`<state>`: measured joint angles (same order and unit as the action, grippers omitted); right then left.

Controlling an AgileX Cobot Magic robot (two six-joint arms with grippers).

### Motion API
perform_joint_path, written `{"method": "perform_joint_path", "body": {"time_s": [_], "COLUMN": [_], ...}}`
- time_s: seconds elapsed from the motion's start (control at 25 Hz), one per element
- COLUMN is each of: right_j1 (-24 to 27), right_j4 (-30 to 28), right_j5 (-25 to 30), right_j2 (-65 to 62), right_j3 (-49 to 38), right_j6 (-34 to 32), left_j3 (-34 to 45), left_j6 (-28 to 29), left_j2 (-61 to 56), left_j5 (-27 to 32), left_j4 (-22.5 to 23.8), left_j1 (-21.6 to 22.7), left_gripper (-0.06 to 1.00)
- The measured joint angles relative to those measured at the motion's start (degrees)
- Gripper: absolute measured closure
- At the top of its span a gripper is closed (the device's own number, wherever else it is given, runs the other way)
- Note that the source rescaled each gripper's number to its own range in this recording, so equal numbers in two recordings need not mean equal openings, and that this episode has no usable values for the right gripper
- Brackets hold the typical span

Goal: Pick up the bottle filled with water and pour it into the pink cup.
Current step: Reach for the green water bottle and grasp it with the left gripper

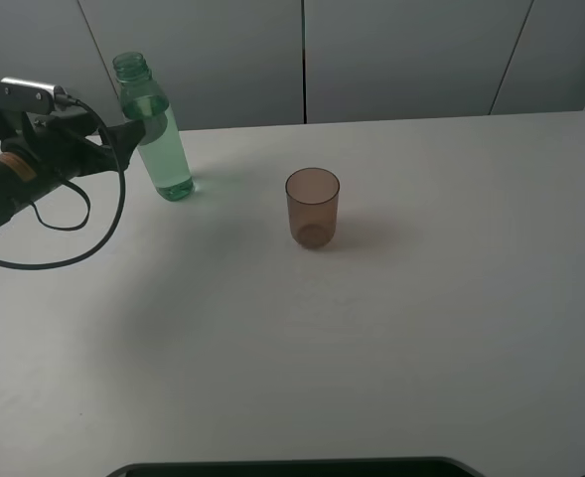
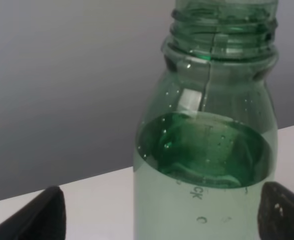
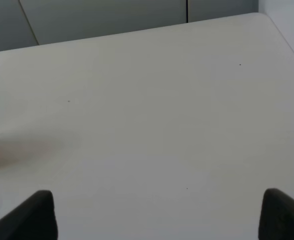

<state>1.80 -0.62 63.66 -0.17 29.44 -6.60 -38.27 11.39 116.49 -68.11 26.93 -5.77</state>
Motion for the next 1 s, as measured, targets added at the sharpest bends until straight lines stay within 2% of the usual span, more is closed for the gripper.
{"method": "perform_joint_path", "body": {"time_s": [0.2, 0.4, 1.0], "right_j1": [0.00, 0.00, 0.00], "right_j4": [0.00, 0.00, 0.00], "right_j5": [0.00, 0.00, 0.00], "right_j2": [0.00, 0.00, 0.00], "right_j3": [0.00, 0.00, 0.00], "right_j6": [0.00, -0.11, -0.11], "left_j3": [-4.68, -8.06, -13.22], "left_j6": [0.41, 3.43, 4.70], "left_j2": [2.76, 5.19, 11.87], "left_j5": [0.03, 1.12, 3.30], "left_j4": [4.57, 8.04, 9.61], "left_j1": [0.00, 0.00, -2.60], "left_gripper": [0.00, 0.00, 0.00]}}
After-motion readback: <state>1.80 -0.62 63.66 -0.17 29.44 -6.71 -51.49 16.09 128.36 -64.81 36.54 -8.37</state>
